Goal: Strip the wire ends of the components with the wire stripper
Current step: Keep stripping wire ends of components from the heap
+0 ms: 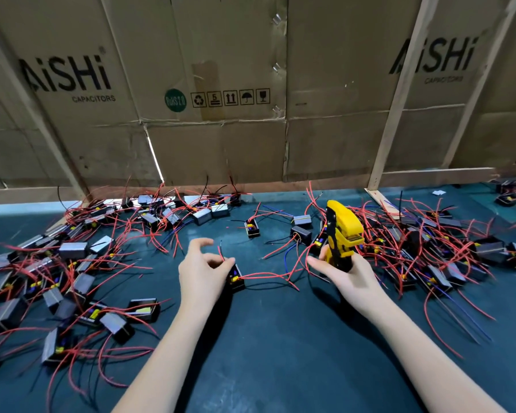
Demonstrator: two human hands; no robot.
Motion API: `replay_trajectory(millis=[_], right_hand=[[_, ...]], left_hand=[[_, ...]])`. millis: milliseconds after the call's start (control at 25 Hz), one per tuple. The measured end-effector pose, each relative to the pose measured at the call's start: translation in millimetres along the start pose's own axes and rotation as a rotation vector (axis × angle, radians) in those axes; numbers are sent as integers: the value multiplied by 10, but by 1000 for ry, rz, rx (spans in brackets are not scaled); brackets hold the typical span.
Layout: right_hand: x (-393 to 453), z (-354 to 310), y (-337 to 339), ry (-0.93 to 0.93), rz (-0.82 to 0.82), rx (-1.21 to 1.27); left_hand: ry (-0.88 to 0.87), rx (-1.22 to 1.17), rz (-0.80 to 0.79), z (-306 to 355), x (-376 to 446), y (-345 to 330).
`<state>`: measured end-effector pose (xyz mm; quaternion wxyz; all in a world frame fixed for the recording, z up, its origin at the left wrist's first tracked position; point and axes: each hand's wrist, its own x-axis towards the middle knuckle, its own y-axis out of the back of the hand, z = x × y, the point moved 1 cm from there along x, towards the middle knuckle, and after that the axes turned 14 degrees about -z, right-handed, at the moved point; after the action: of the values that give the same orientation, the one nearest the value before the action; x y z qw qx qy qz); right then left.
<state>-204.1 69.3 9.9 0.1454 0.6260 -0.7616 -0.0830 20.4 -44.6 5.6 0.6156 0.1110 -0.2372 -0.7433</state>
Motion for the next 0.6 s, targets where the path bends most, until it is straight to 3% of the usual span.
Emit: replay_trajectory(millis=[80, 200, 320, 400, 600], right_hand=[[-13, -8, 7, 8, -7, -18], [-22, -17, 2, 34, -32, 24], [-2, -20, -6, 31, 14, 208], [10, -12, 27, 19, 40, 262], [-9, 9, 93, -12, 92, 2]], left_hand=[[-22, -167, 24, 3, 27, 38], [-105, -629, 7, 28, 94, 153], [-54, -1118, -128, 83, 149, 269], [-74, -1053, -313, 130, 114, 250], [-197, -422, -827, 224, -181, -132]])
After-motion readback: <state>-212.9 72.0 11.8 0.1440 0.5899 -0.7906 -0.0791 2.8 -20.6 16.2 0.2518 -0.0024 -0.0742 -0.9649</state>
